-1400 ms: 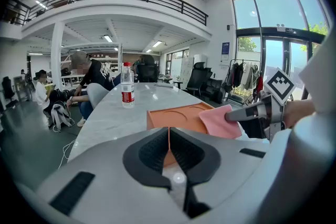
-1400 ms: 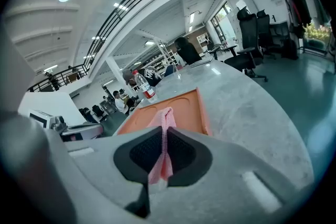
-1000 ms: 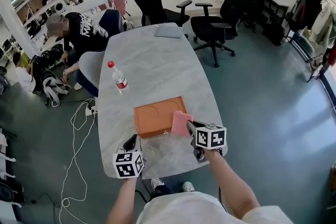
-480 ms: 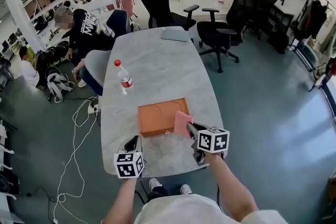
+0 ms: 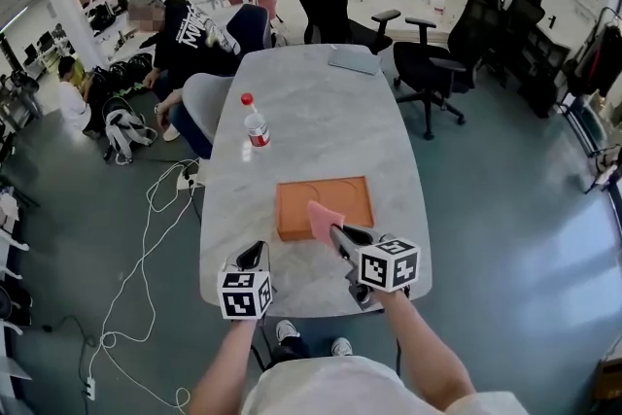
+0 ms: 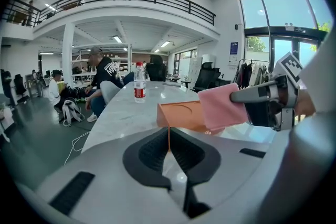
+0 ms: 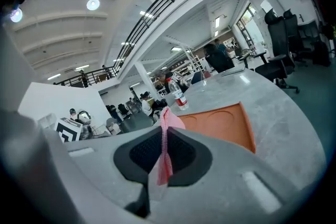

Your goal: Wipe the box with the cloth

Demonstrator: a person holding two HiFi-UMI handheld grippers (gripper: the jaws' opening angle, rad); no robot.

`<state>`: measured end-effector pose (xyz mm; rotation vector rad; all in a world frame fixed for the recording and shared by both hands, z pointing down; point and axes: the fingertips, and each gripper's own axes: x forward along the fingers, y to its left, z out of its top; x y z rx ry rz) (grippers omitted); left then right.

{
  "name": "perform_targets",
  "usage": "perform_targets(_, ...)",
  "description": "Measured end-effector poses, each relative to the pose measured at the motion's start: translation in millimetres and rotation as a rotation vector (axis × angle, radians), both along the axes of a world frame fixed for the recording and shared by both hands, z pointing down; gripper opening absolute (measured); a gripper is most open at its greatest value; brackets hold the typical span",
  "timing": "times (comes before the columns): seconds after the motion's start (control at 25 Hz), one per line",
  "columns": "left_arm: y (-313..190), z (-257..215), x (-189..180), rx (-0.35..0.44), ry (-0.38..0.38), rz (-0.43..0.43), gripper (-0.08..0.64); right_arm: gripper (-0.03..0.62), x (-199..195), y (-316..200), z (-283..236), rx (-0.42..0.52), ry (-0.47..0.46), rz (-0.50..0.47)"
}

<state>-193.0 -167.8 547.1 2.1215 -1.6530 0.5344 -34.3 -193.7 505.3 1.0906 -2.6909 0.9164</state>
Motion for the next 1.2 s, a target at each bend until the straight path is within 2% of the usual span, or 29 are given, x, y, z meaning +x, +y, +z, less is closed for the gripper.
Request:
perform_targets(0.36,8.5,2.4,-26.6,-0.015,-0.004,-0.05,0.017,0.015,-73.1,22.7,16.3,0.06,0.02,-0.21)
perform_targets(0.52,13.4,5.9,-36.1,-0.028,-0.013,-0.063,0.017,0.015,-94.2,30.5,36.6,0.064,0.061,-0.26)
perform_targets(0.92,16.2,4.9,-41.5,-0.035,-0.034,-0.055,0.017,0.015,-99.4,21.8,78.9,0.075,0.208,-0.21)
perform_targets(1.2,12.5,6.8,-35.2,-0.035,-0.033,-0.04,0.017,0.014,-89.0,15.7,86.3,0.073,0.234,-0.17)
